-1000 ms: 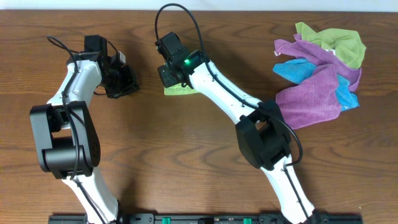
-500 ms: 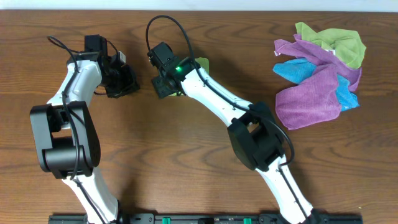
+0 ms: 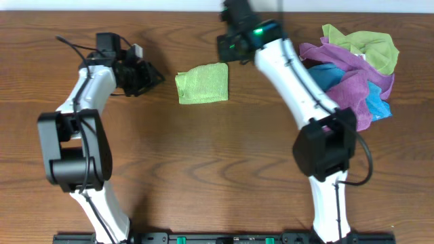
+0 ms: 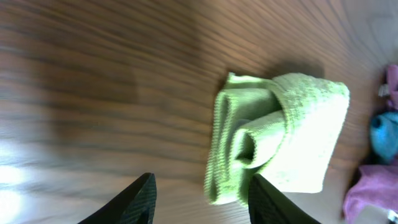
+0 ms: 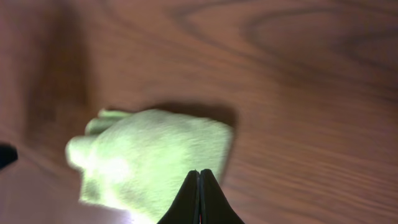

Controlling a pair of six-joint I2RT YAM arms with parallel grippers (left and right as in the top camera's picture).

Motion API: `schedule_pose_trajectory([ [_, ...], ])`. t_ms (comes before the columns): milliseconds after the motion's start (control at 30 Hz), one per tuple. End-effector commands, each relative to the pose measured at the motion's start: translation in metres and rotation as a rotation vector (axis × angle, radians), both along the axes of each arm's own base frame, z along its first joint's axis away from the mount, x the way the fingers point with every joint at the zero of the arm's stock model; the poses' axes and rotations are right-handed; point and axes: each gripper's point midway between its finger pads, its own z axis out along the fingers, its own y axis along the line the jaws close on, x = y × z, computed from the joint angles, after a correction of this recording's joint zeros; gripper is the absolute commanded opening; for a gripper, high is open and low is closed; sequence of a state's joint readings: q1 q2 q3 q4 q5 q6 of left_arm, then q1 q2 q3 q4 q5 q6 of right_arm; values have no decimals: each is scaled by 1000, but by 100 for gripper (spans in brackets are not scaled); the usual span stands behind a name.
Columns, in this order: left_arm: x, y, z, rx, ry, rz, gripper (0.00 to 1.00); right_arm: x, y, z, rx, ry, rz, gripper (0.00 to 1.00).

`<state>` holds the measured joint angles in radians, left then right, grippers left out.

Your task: Fold the cloth

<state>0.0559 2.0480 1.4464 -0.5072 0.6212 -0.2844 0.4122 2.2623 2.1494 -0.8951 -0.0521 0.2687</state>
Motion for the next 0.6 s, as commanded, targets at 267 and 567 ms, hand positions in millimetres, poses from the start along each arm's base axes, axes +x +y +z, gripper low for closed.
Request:
schedule_pose_trajectory([
  [267,-5,-41,-47,-198,150,7,53,-25,-13,-93,73,210,-15,1],
  [567,1,-61,-45,-208,129,-1,70,-32,-8,-130,88,276,-4,1],
])
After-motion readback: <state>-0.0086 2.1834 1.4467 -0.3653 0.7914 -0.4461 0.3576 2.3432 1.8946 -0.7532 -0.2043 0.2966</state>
